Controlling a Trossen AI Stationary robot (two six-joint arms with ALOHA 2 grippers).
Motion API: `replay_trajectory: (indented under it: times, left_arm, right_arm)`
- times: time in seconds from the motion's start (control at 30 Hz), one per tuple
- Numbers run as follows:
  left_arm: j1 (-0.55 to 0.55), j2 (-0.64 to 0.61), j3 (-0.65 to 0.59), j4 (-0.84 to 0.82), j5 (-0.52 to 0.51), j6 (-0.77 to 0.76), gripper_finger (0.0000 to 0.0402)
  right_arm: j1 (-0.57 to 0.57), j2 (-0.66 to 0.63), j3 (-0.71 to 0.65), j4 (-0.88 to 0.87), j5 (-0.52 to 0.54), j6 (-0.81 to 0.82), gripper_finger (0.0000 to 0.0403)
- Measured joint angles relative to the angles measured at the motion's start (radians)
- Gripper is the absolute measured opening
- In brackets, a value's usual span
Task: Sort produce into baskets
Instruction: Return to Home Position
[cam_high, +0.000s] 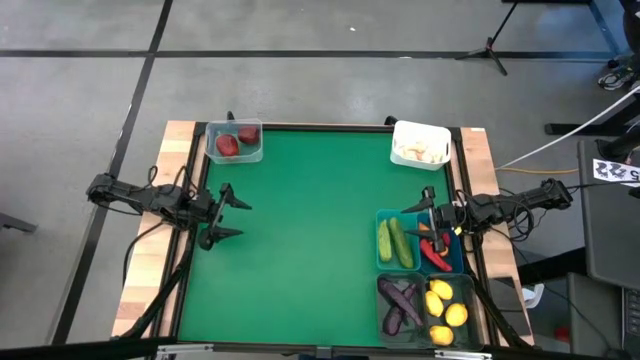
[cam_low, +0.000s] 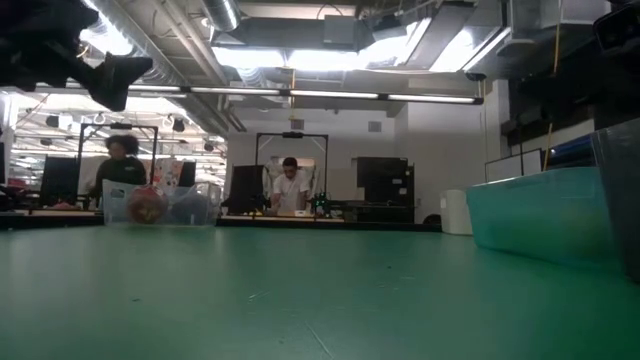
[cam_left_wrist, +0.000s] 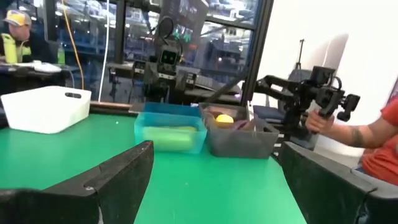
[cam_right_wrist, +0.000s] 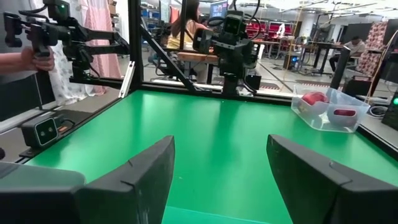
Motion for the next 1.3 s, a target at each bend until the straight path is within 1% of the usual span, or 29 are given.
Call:
replay_trajectory:
  times: [0.1, 0.13, 0.27, 0.33, 0.4, 0.47, 0.57, 0.63, 0.7, 0.83, 0.97, 1.13, 1.3]
  left_arm:
    - [0.0, 0.0, 0.0, 0.005, 0.0, 0.017, 0.0345]
    - [0.0, 0.0, -0.009, 0.038, 0.0, 0.026, 0.0345]
    - [0.002, 0.0, -0.012, 0.071, -0.009, 0.102, 0.0345]
    - [0.015, 0.0, -0.012, 0.07, -0.034, 0.096, 0.0345]
    - [0.035, 0.0, -0.012, 0.053, -0.037, 0.056, 0.0345]
    - [0.054, 0.0, -0.012, 0.039, -0.002, 0.027, 0.0345]
    - [0.079, 0.0, -0.012, 0.045, 0.065, 0.046, 0.0345]
    - [0.105, 0.0, -0.012, 0.045, 0.068, 0.068, 0.0345]
    - [0.139, 0.0, -0.012, 0.04, 0.07, 0.057, 0.0345]
    - [0.185, 0.0, -0.012, 0.041, 0.106, 0.047, 0.0345]
    - [0.19, 0.0, -0.012, 0.05, 0.119, 0.051, 0.0345]
    - [0.188, 0.0, -0.012, 0.051, 0.119, 0.129, 0.0345]
    - [0.188, 0.0, -0.012, 0.056, 0.117, 0.153, 0.0345]
  right_arm:
    - [0.0, 0.0, 0.0, 0.0, -0.001, -0.001, 0.0253]
    - [0.0, 0.0, 0.0, 0.0, -0.001, -0.001, 0.0253]
    - [0.0, 0.0, 0.0, -0.001, 0.006, 0.0, 0.0253]
    - [0.0, 0.0, 0.0, -0.001, 0.006, 0.004, 0.0253]
    - [0.0, 0.0, 0.0, -0.001, 0.006, 0.004, 0.0253]
    - [0.0, 0.0, 0.0, -0.001, 0.007, 0.005, 0.0253]
    - [0.0, 0.0, 0.0, -0.001, 0.016, 0.004, 0.0253]
    - [0.0, 0.0, 0.0, -0.001, 0.023, 0.002, 0.0253]
    - [0.0, 0.0, 0.0, -0.001, 0.024, 0.001, 0.0253]
    - [0.0, 0.0, 0.0, -0.001, 0.024, 0.0, 0.0253]
    - [0.0, 0.0, 0.0, 0.0, 0.032, 0.0, 0.0253]
    - [0.0, 0.0, 0.0, 0.009, 0.101, -0.024, 0.0253]
    - [0.0, 0.0, 0.0, 0.009, 0.104, -0.028, 0.0253]
